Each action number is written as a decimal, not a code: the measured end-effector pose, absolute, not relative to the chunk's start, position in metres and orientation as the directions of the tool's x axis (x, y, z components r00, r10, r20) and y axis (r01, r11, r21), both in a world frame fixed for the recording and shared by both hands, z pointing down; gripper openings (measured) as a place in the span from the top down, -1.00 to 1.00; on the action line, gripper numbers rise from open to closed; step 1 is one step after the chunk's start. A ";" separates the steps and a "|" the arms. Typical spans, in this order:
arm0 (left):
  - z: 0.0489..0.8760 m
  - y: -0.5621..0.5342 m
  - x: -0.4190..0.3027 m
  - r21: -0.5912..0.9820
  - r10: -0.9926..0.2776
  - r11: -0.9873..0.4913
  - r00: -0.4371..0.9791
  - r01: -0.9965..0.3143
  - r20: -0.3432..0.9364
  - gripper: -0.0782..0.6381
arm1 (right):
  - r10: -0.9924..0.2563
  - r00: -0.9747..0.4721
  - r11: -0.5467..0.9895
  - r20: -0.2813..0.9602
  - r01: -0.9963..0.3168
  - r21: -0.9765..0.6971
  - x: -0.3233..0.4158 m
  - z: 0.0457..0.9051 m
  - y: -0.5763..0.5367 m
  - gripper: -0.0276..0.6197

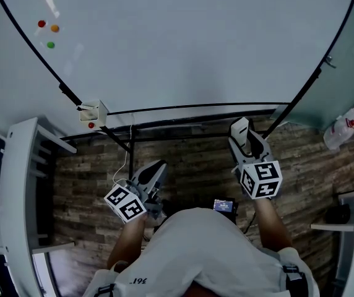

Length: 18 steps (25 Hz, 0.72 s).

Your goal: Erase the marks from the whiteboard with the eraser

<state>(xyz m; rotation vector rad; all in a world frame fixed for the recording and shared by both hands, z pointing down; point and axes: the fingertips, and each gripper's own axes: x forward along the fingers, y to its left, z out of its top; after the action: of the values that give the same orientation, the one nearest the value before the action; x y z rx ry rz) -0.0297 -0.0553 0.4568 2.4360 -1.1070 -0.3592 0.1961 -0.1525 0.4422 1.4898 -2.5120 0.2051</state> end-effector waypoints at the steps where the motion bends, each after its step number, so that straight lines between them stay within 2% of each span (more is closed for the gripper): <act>1: 0.458 -0.055 -0.029 0.491 -0.761 -0.583 0.646 -0.647 -0.052 0.68 | -0.850 -0.465 0.477 0.247 -0.879 -0.012 0.197 0.441 -0.152 0.13; 18: 0.459 -0.054 -0.030 0.490 -0.761 -0.581 0.647 -0.649 -0.045 0.68 | -0.856 -0.460 0.474 0.234 -0.880 0.004 0.198 0.437 -0.151 0.13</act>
<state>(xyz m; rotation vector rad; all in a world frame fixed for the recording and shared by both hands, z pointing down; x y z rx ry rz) -0.0299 -0.0536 0.4592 2.4328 -1.1074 -0.3488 0.1984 -0.1511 0.4372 1.5034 -2.5166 0.1734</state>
